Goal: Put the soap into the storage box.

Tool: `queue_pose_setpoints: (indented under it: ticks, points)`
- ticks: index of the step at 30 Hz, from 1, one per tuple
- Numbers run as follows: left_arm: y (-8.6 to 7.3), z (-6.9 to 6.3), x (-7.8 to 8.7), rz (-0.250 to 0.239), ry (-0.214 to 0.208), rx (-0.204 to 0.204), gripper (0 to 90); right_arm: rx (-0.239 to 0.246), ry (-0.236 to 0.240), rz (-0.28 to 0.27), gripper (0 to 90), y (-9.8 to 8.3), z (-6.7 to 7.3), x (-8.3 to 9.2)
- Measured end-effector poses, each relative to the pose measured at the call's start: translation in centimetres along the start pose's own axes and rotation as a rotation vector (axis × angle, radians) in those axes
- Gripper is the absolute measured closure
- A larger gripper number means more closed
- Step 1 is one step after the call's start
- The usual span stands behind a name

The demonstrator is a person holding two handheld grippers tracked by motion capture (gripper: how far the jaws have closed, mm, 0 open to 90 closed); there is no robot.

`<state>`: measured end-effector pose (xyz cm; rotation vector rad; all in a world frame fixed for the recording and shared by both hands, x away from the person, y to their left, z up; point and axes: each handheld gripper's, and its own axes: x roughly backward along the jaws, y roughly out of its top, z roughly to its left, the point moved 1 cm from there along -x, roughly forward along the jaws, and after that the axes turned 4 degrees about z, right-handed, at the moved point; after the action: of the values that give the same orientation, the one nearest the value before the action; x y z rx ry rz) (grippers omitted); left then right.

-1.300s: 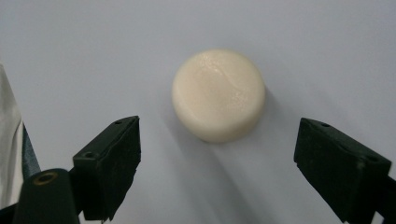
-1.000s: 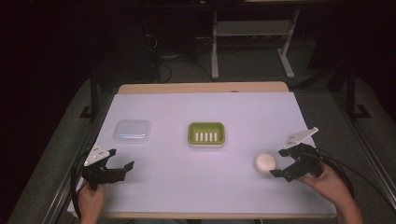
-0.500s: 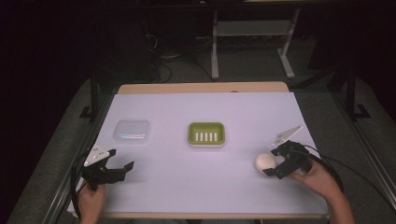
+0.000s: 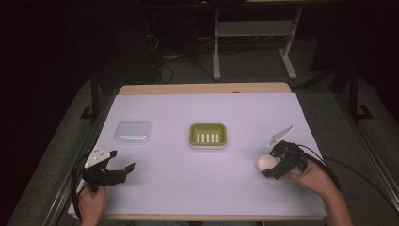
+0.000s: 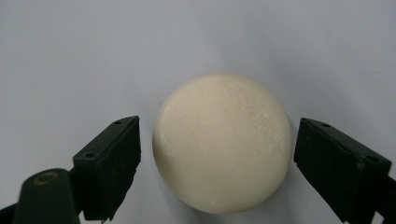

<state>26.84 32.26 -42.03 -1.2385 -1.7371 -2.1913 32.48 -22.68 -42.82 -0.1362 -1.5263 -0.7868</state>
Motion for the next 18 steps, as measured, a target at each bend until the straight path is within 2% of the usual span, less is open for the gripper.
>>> queue_pose_setpoints:
  ticks: [3, 18]
  points:
    - [0.0, 0.0, 0.0, -0.001, 0.0, 0.0, 14.5, 0.007, -0.004, 0.022, 14.2, 0.2, 0.0, -0.5]
    - [0.0, 0.0, 0.0, 0.001, 0.001, -0.004, 14.5, 0.024, -0.027, 0.056, 15.8, 0.3, 0.0, -1.1]
